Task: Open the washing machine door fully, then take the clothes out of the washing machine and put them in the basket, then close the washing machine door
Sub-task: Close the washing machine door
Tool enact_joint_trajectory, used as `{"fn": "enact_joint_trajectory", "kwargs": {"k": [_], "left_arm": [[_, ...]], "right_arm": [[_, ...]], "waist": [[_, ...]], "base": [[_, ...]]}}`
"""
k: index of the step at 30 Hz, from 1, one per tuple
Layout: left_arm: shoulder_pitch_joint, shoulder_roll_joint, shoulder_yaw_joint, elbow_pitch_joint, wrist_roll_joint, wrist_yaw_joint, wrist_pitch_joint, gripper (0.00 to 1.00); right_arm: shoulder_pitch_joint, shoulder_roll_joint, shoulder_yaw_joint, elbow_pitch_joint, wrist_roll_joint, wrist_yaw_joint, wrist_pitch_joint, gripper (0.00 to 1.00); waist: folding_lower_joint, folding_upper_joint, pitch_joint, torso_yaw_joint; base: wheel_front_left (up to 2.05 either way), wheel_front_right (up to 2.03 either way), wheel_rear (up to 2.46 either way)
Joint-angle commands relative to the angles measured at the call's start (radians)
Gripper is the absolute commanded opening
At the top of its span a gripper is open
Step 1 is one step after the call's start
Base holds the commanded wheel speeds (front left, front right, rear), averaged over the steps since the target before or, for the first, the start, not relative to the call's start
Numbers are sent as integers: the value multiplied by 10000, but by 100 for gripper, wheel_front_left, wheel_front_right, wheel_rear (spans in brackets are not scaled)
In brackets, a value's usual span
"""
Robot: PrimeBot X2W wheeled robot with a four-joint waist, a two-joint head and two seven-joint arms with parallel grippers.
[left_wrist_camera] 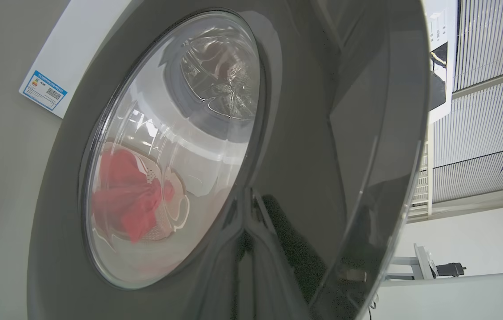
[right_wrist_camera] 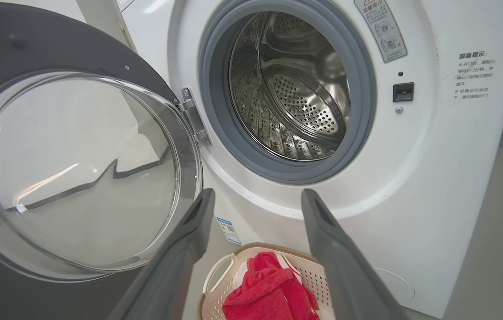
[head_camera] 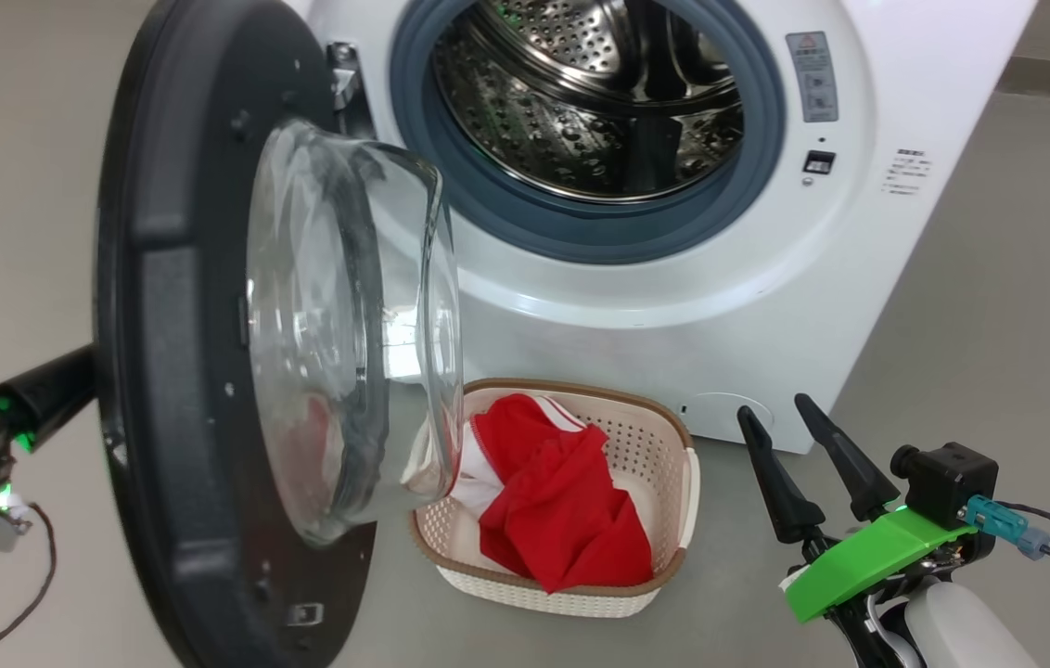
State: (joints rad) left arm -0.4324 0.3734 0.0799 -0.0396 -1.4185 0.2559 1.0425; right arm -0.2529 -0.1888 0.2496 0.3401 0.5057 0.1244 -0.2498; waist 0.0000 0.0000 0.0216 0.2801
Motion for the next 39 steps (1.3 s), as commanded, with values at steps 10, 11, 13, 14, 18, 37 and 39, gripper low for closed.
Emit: {"fn": "enact_joint_trajectory", "kwargs": {"k": [10, 11, 13, 14, 18, 37, 39], "left_arm": [[-216, -54, 2, -920, 85, 77, -115, 0], [-221, -88, -19, -964, 101, 84, -141, 0], [-243, -160, -49, -1054, 133, 90, -211, 0], [-258, -200, -56, -1080, 144, 91, -250, 0], [-312, -309, -115, -1147, 266, -22, -441, 0], [-1129, -1047, -156, -743, 1214, -535, -2199, 0], [-1316, -1082, -137, -549, 1467, -590, -2541, 0]], "right_arm": [[-37, 68, 121, -261, 30, 63, -120, 100], [-38, 73, 110, -267, 23, 63, -120, 100], [-41, 79, 92, -277, 15, 63, -120, 100], [-38, 82, 86, -277, 11, 63, -120, 100], [-24, 94, 58, -296, -1, 63, -120, 100], [-201, 66, -44, -416, -71, 63, -120, 100], [-244, 78, -58, -430, -70, 63, -120, 100]], "waist": [[0, 0, -71, -835], [0, 0, -74, -939], [0, 0, -69, -1162], [0, 0, -70, -1281], [0, 0, -36, -1797], [0, 0, 412, -4264], [0, 0, 538, -4605]], "base": [[0, 0, 0], [0, 0, 0], [0, 0, 0], [0, 0, 0], [0, 0, 0], [0, 0, 0], [0, 0, 0]]}}
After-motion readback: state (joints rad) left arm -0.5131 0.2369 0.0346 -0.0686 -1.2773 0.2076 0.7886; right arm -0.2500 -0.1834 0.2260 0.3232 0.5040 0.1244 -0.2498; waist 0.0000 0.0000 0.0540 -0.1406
